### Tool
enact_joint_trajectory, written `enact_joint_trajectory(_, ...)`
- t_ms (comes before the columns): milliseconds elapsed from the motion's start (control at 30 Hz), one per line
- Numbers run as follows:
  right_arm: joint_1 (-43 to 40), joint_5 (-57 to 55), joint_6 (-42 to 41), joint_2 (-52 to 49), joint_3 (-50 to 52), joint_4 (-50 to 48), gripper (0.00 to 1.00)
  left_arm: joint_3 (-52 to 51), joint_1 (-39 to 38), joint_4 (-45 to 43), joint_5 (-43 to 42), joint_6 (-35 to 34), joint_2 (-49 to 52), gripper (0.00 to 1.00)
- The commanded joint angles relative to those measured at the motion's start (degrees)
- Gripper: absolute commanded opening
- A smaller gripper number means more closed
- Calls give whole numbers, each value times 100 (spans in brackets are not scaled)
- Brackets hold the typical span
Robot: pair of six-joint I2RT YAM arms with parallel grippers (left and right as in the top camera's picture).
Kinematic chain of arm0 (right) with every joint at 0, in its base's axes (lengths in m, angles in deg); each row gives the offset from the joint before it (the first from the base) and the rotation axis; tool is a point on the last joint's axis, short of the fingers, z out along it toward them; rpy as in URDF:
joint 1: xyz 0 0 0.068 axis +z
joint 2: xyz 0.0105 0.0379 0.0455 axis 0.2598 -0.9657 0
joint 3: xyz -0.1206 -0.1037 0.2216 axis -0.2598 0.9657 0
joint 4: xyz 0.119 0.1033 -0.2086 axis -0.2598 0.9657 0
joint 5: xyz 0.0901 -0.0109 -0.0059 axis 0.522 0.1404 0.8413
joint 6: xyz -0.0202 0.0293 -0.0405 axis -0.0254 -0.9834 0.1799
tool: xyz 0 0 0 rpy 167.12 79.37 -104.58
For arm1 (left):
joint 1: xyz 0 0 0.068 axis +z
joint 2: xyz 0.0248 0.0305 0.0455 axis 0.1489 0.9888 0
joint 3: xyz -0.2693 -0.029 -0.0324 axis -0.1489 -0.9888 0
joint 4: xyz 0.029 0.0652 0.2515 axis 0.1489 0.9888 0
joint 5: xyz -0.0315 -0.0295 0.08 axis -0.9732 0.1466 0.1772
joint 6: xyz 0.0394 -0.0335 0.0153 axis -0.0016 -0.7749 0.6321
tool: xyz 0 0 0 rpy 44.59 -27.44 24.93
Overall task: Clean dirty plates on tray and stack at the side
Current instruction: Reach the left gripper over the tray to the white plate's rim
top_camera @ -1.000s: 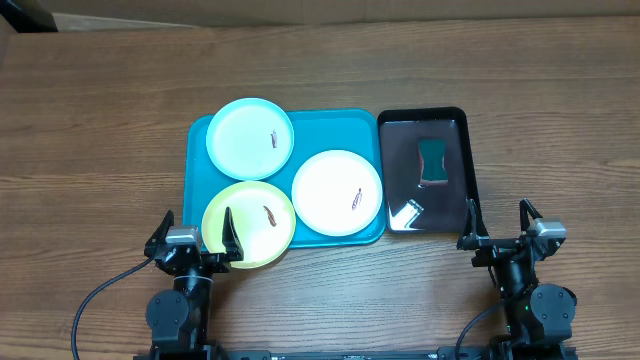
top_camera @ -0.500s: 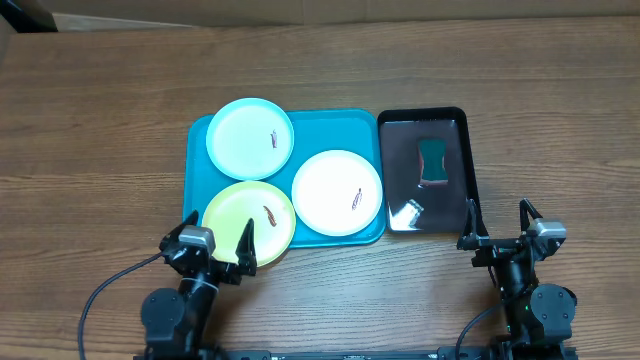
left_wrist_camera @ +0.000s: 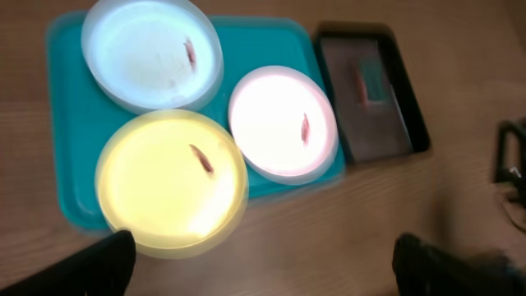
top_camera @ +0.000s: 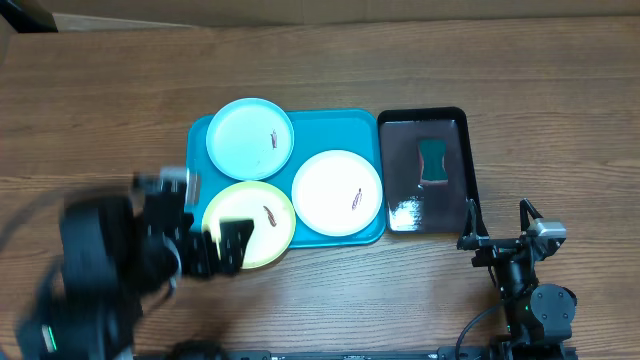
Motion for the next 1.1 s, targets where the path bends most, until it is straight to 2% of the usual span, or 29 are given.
enact_joint_trajectory(0,-7,-35,35,44,61,-39,100,1421,26,791,-507,22,1386,100)
enact_joint_trajectory(67,-7,-35,35,44,61,-37,100,2214,26,1327,-531,-9,2267,100)
enact_joint_trajectory(133,-7,-35,35,44,61,-39,100,2586,26,1353,-546,11,2946,100)
enact_joint_trajectory(167,-7,-35,35,44,61,-37,100,2629,24,1320,-662,-79,3163,88)
enact_joint_trajectory(200,-7,-35,35,44,61,-39,100,2634,24,1294,-807,-170,3383,56)
enact_joint_trajectory(233,-7,-35,35,44,61,-37,100,2634,20,1294,-839,-225,3543,30)
enact_joint_trajectory(267,-7,-35,35,44,61,-37,100,2634,13,1296,-822,-232,3716,13)
enact_joint_trajectory(300,-7,-35,35,44,61,-37,100,2632,-13,1303,-699,-234,3880,4)
enact_joint_trajectory(567,-7,-35,35,44,61,-39,100,2627,-717,1220,898,-262,4819,5)
enact_joint_trajectory(667,-7,-35,35,44,61,-37,100,2627,-1036,1117,1130,-407,5163,13)
enact_joint_trajectory(800,-7,-35,35,44,61,-39,100,2627,-1340,1038,1515,-483,5578,32)
enact_joint_trajectory(1067,-7,-35,35,44,61,-37,100,2472,-1753,380,1720,-817,6297,34)
